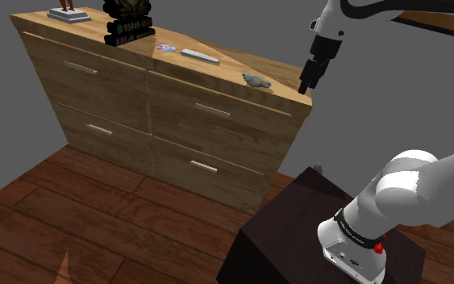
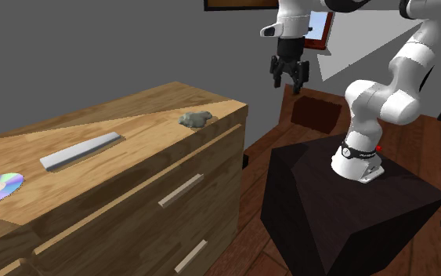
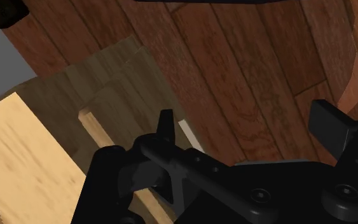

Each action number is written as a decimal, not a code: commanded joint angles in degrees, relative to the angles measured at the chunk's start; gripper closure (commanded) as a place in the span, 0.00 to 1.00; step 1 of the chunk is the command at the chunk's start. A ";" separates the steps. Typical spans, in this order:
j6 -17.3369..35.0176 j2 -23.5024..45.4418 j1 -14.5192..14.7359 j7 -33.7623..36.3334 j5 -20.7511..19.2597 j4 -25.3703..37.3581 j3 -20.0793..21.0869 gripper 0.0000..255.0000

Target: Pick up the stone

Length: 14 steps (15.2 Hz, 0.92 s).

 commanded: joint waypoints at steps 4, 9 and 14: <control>5.36 9.48 0.23 -7.28 -0.53 4.98 -3.89 0.00; 9.31 19.84 0.38 -14.75 0.90 12.03 -7.19 0.00; 11.52 30.91 -0.17 -22.31 4.09 21.16 -9.42 0.00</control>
